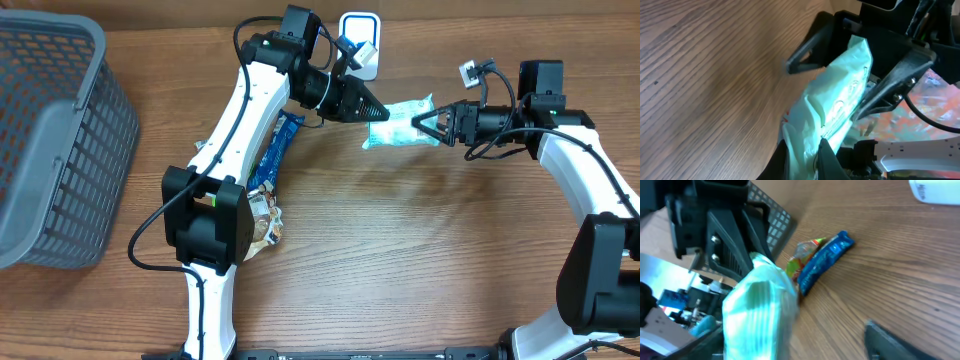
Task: Scan the item barcode
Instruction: 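Carry the packet right with the right gripper and drop it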
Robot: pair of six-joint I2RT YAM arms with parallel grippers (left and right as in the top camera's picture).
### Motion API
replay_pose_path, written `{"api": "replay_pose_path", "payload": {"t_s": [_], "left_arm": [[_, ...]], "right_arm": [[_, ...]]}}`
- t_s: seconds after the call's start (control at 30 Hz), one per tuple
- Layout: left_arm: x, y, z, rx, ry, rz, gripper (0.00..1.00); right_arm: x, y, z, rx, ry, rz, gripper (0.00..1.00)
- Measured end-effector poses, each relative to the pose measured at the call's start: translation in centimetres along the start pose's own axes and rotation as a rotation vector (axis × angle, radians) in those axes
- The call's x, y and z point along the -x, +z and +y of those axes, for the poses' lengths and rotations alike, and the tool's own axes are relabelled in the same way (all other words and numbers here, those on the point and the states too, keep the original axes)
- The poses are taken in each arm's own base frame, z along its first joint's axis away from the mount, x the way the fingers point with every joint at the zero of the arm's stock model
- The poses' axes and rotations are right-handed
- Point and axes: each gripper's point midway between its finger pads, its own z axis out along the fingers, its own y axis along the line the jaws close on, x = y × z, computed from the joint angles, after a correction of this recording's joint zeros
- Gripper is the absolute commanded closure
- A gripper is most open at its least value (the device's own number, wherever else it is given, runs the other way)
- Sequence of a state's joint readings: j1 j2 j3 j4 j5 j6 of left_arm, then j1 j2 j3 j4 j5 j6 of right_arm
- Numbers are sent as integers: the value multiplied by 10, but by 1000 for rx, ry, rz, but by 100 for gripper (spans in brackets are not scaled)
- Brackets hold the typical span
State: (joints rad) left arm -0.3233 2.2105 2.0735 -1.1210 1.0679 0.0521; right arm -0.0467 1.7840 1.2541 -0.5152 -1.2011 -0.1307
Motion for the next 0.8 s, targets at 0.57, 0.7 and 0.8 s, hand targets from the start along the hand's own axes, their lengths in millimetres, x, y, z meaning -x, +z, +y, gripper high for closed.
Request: {"api": "replay_pose_path", "payload": {"t_s": [0.57, 0.7, 0.8], "left_arm": [[2, -18, 67, 375, -109, -26, 68], [4, -42, 88, 550, -125, -58, 65], [10, -71, 88, 698, -121, -114, 65]], "right_arm": [[-3, -51, -47, -227, 270, -69, 94], [-18, -103, -77, -578, 440, -110, 89], [-38, -152, -84, -925, 591, -159, 87]]}}
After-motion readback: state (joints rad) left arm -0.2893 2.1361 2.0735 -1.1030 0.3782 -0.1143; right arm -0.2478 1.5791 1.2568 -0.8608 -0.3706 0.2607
